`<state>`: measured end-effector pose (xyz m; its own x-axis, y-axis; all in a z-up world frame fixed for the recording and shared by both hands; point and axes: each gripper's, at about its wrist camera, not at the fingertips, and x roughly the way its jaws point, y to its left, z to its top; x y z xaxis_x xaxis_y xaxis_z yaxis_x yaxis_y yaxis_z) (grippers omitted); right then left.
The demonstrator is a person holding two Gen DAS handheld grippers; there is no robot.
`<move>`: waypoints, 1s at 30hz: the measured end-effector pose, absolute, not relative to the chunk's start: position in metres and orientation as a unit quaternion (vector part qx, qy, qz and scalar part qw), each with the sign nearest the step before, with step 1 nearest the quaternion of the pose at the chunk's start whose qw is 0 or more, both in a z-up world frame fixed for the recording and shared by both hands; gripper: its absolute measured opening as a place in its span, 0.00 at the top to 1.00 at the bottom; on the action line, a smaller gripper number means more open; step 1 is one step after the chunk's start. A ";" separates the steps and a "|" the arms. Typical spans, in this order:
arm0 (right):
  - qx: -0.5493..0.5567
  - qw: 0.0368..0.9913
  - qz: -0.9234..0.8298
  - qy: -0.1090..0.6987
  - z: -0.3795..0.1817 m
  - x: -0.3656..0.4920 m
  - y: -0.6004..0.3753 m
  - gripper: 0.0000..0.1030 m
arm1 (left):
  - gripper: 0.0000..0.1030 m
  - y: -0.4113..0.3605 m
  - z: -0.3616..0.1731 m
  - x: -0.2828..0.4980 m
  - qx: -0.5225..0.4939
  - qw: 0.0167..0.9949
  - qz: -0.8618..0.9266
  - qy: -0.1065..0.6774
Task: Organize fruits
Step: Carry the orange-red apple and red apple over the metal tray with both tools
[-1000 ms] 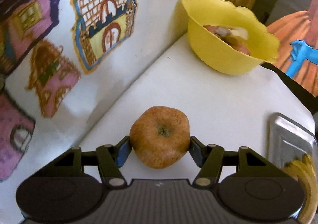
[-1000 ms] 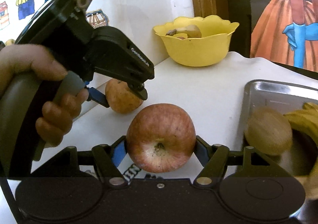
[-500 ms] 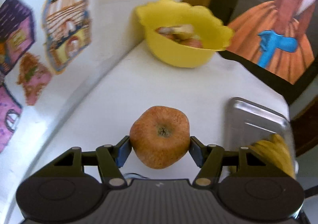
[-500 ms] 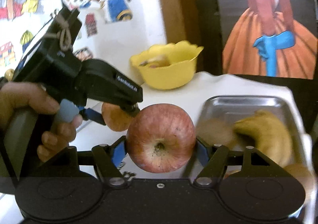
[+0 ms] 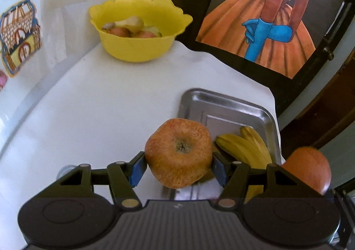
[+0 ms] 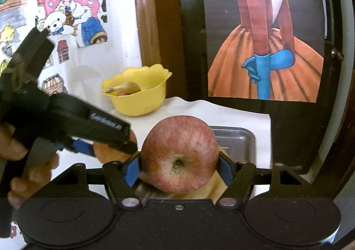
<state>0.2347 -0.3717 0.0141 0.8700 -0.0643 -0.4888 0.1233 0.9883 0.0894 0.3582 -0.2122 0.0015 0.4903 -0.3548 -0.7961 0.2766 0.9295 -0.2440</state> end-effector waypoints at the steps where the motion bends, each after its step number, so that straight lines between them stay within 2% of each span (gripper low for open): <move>1: 0.059 0.965 -0.048 0.250 0.014 0.234 -0.376 0.31 | 0.35 -0.214 0.000 0.355 -0.041 0.862 -0.181 0.471; 30: 0.061 0.967 0.002 0.249 0.003 0.261 -0.407 0.31 | 0.35 -0.220 -0.028 0.320 -0.002 0.854 -0.207 0.478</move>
<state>0.2607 -0.4073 0.0028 0.8758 0.0344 -0.4814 0.0267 0.9925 0.1196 0.3204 -0.2202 -0.0275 0.4575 -0.3553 -0.8151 0.3514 0.9143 -0.2013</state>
